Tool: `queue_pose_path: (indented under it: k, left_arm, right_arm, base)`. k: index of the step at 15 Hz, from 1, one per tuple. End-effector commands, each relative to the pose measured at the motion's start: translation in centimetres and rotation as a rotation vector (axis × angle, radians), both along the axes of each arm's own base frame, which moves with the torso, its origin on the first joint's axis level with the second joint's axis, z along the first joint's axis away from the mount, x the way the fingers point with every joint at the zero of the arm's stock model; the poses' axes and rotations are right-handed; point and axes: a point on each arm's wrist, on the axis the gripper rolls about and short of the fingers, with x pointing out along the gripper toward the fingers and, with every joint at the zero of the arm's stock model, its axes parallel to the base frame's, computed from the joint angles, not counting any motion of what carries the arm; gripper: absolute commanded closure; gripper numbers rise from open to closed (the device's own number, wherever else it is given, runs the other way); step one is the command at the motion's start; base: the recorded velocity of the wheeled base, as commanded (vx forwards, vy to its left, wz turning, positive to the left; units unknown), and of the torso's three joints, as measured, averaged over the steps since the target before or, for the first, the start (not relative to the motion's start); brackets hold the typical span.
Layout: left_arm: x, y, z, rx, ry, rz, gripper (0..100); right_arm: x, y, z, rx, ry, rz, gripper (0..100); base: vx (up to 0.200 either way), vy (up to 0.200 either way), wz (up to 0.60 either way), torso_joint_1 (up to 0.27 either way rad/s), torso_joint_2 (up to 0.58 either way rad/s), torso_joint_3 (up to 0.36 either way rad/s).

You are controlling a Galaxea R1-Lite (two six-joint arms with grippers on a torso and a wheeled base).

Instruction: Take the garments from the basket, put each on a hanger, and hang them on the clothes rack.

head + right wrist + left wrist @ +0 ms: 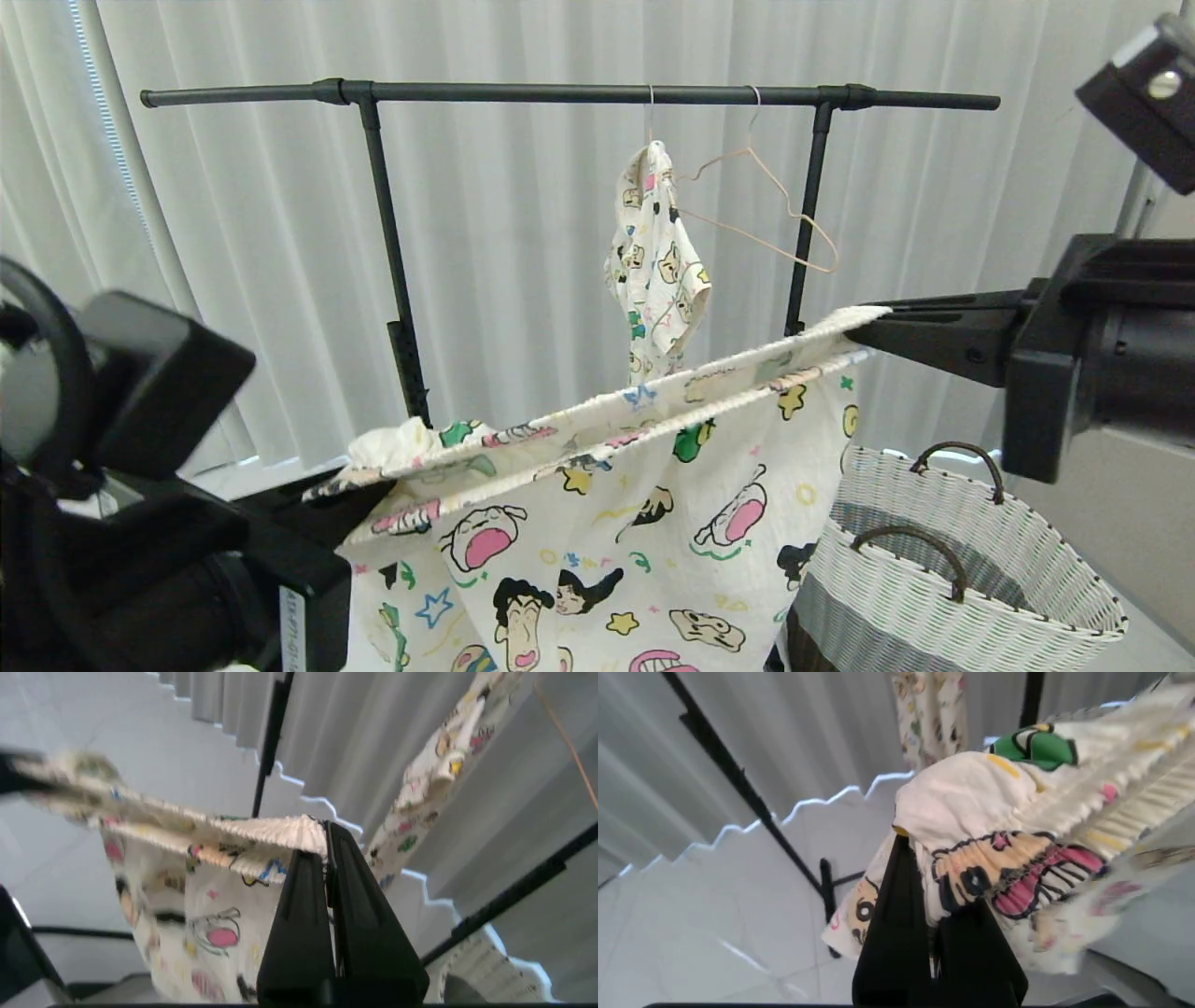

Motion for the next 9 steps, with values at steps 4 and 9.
queue_pose_path:
  k: [4,9]
  left_arm:
    - [-0.5,0.1,9.3,-0.018,0.116,-0.143,100]
    - [-4.8,2.6,15.5,-0.301,0.435,-0.429,100]
  right_arm:
    - [-2.6,-4.2,1.5,0.041,-0.036,-0.039,100]
    - [-2.7,-4.3,4.8,0.117,-0.113,-0.027,100]
  base:
    - [0.000,0.000,0.00,0.000,0.00,0.000]
    - [0.000,0.000,0.00,0.000,0.00,0.000]
